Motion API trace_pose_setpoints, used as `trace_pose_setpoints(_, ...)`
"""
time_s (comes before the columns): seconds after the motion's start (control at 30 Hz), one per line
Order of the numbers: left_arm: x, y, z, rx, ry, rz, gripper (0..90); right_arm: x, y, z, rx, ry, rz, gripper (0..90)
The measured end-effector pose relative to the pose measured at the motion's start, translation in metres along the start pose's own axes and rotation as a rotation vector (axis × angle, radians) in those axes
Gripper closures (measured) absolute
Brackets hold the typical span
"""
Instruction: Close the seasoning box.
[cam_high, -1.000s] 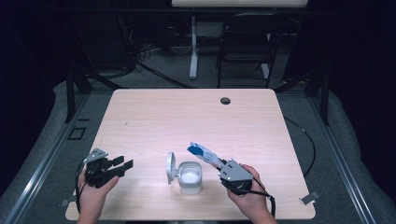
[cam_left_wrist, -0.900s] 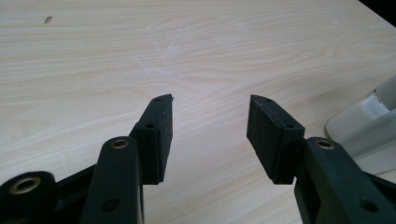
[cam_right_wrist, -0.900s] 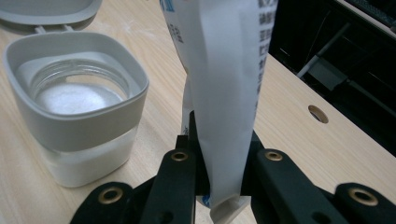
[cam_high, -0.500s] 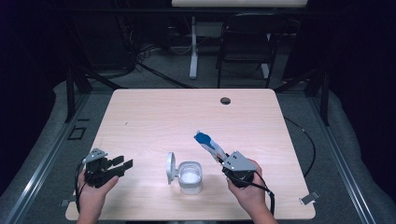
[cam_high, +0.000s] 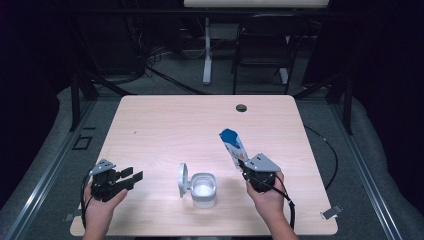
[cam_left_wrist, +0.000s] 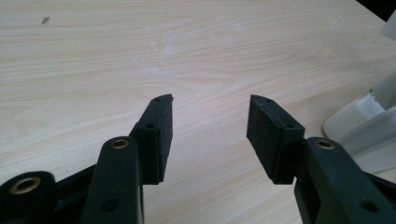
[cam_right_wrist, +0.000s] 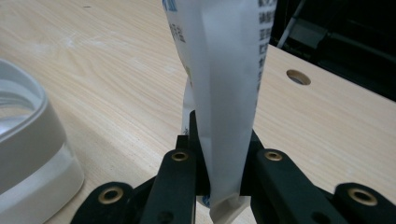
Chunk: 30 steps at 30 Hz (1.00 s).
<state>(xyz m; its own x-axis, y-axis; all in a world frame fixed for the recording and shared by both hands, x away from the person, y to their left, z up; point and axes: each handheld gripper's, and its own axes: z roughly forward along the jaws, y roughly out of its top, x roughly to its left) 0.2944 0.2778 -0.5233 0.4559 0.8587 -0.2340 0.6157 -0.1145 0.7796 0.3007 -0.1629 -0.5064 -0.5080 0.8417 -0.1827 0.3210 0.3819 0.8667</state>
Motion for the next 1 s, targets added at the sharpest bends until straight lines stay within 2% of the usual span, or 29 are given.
trace_pose_setpoints(0.3, -0.001, 0.001, 0.0, -0.005, 0.001, 0.006, 51.1, -0.011, -0.008, 0.01, 0.05, -0.042, 0.033, 82.4)
trace_pose_setpoints(0.37, -0.002, 0.001, 0.0, -0.005, -0.001, 0.009, 51.1, -0.015, -0.012, 0.014, 0.046, -0.04, 0.074, 82.4)
trace_pose_setpoints(0.5, -0.002, 0.001, 0.0, -0.003, 0.0, 0.008, 51.1, -0.022, -0.022, 0.02, 0.069, -0.053, 0.12, 82.5)
trace_pose_setpoints(0.77, -0.002, 0.0, 0.001, 0.002, 0.003, 0.012, 51.1, -0.029, -0.036, 0.026, 0.108, -0.093, 0.144, 82.5)
trace_pose_setpoints(1.0, -0.002, -0.001, 0.002, 0.012, 0.005, 0.014, 51.1, -0.031, -0.045, 0.032, 0.1, -0.105, 0.175, 82.5)
